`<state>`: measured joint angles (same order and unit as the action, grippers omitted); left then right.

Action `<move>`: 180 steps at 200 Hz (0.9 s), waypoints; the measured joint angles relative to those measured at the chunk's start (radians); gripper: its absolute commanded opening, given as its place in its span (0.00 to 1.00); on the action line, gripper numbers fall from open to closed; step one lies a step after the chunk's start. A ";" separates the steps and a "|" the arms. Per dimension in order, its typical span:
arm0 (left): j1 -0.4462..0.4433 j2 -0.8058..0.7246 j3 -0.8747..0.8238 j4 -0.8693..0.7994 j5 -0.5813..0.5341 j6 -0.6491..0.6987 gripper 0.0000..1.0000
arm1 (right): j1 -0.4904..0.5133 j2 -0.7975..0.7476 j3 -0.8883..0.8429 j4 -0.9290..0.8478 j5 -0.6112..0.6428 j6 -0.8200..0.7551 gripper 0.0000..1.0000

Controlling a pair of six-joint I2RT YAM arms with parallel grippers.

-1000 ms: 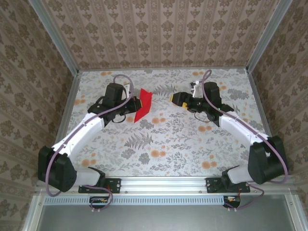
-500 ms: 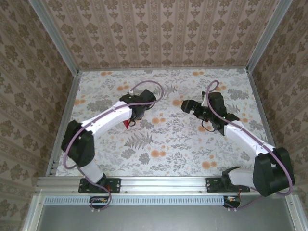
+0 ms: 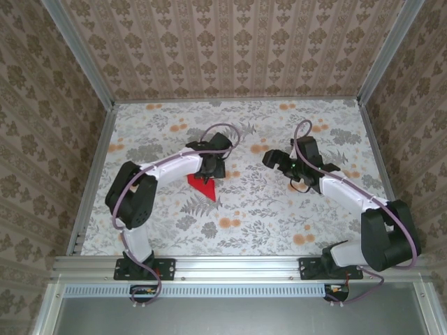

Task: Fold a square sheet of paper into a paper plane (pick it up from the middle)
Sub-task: Turn over the paper at the center of the table, then fold the wing for the fifth time at the center of the table.

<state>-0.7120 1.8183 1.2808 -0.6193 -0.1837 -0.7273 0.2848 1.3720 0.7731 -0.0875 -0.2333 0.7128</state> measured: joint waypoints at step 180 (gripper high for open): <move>0.492 -0.611 -0.533 0.209 0.291 0.008 0.99 | 0.523 0.655 0.575 -0.038 -0.057 0.016 0.39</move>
<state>-0.2203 1.2072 0.7475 -0.4107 0.1078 -0.7193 0.8082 2.0274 1.3483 -0.1253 -0.2901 0.7284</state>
